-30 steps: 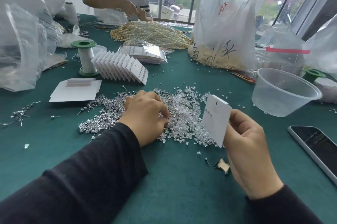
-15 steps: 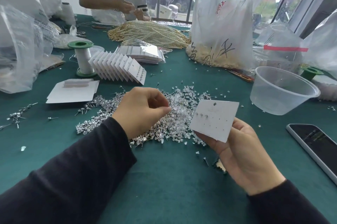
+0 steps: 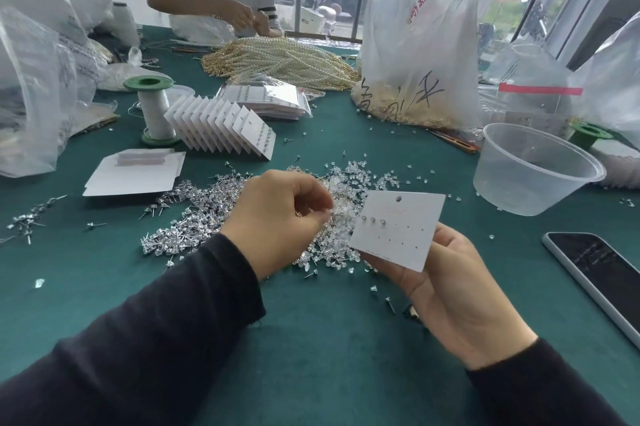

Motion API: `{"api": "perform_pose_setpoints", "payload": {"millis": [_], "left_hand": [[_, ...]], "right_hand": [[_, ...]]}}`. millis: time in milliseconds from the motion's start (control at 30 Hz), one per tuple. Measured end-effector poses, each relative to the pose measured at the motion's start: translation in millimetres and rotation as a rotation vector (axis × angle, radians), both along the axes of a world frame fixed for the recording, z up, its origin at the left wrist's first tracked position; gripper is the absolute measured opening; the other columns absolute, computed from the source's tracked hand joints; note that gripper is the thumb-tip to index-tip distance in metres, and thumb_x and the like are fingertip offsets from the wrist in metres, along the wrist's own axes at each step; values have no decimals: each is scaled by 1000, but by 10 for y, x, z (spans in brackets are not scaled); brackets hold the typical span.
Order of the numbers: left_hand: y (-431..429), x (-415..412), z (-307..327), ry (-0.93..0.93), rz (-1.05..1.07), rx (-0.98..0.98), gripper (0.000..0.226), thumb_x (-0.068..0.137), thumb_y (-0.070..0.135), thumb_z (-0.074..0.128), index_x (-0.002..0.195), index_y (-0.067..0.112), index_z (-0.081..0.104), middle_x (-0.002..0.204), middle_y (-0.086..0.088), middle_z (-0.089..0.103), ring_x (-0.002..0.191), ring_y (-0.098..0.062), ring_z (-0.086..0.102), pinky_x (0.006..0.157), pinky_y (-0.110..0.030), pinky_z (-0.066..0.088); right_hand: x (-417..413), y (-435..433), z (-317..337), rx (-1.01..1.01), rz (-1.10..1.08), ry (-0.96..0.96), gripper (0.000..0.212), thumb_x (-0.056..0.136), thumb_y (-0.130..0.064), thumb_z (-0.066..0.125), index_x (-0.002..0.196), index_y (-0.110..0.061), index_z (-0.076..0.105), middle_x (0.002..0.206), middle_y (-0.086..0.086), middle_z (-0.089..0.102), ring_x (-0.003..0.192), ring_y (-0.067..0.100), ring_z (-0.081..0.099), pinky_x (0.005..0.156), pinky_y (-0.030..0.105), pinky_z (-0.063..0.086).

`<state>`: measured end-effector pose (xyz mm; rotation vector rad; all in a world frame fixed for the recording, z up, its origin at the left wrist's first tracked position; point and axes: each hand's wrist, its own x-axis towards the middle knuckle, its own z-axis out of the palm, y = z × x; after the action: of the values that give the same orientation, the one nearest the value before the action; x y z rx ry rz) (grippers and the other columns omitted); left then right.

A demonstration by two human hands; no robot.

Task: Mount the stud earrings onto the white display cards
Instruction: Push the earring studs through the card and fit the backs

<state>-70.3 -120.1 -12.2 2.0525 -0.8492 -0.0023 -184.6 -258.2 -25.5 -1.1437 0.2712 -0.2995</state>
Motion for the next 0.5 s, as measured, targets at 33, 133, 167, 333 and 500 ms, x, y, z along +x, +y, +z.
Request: {"api": "perform_pose_setpoints", "payload": {"millis": [33,133,167,333,500], "left_hand": [[16,14,-6,-99,52,118,10,75,17,72,69,24,69,63,18,60,60,2,52,58,-7,36],[47,89,-51,-213,138,290,6,80,20,66,78,20,73,73,10,66,64,-4,47,65,-12,30],[49,114,-59,-214,149,313,10,82,18,64,84,20,73,82,6,69,68,-6,47,70,-12,31],[84,186,-25,-174,80,298,24,82,21,65,106,24,68,98,5,65,80,-8,47,76,-16,32],[10,202,-87,-212,-6,519,35,90,33,51,123,21,56,117,-4,53,114,-21,42,102,-35,33]], "right_hand": [[1,-4,-3,7,-20,2,25,62,-9,66,86,-8,75,95,13,73,86,25,70,73,33,58],[2,-8,-5,20,-50,6,22,62,-7,65,80,-8,76,92,12,73,82,23,70,67,30,58],[1,-9,-5,22,-55,9,21,62,-7,65,80,-6,75,92,13,73,82,23,70,67,30,58],[7,-11,-6,26,-89,31,26,60,-8,65,85,-3,70,90,13,73,79,23,70,68,31,59],[11,-4,-13,14,-91,44,30,60,-10,65,89,-1,68,91,14,73,80,23,70,70,32,59]]}}
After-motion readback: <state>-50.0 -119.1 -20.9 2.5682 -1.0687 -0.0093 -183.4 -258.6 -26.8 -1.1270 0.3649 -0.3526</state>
